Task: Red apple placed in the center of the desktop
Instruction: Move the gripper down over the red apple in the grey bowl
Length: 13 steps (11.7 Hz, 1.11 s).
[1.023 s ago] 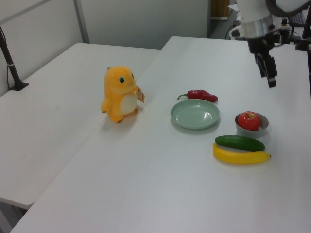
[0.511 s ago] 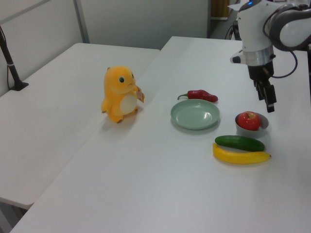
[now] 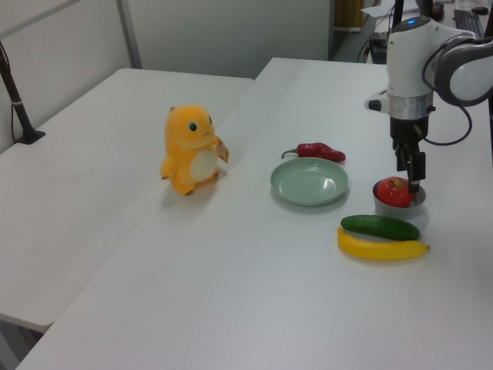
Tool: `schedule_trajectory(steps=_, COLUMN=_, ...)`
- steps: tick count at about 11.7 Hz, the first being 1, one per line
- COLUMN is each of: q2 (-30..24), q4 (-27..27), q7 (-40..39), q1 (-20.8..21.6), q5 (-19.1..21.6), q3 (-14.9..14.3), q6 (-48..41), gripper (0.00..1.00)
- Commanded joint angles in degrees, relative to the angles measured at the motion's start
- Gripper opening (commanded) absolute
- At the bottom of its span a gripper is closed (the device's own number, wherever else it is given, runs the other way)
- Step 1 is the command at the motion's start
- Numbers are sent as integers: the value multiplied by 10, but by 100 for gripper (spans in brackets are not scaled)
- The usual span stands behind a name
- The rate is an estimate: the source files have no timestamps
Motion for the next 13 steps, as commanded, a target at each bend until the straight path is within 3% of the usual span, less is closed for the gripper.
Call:
schedule_trajectory(steps=1, q2=-20, q4=-34, q7=-6, q1=-3, q5=-12, q3=0, q6=59, gripper=100)
schedule_trajectory(steps=6, q2=-3, q4=-44, q7=-6, q1=-10, q5=-38, q3=0, q6=99, gripper=100)
schedule_trajectory(steps=9, q2=9, q4=-44, q7=-9, q1=-10, q5=-50, q3=0, q6=110, gripper=88)
schedule_trajectory(steps=13, q2=22, q4=-47, q7=-9, q1=-9, q5=-63, q3=1, q6=120, gripper=89)
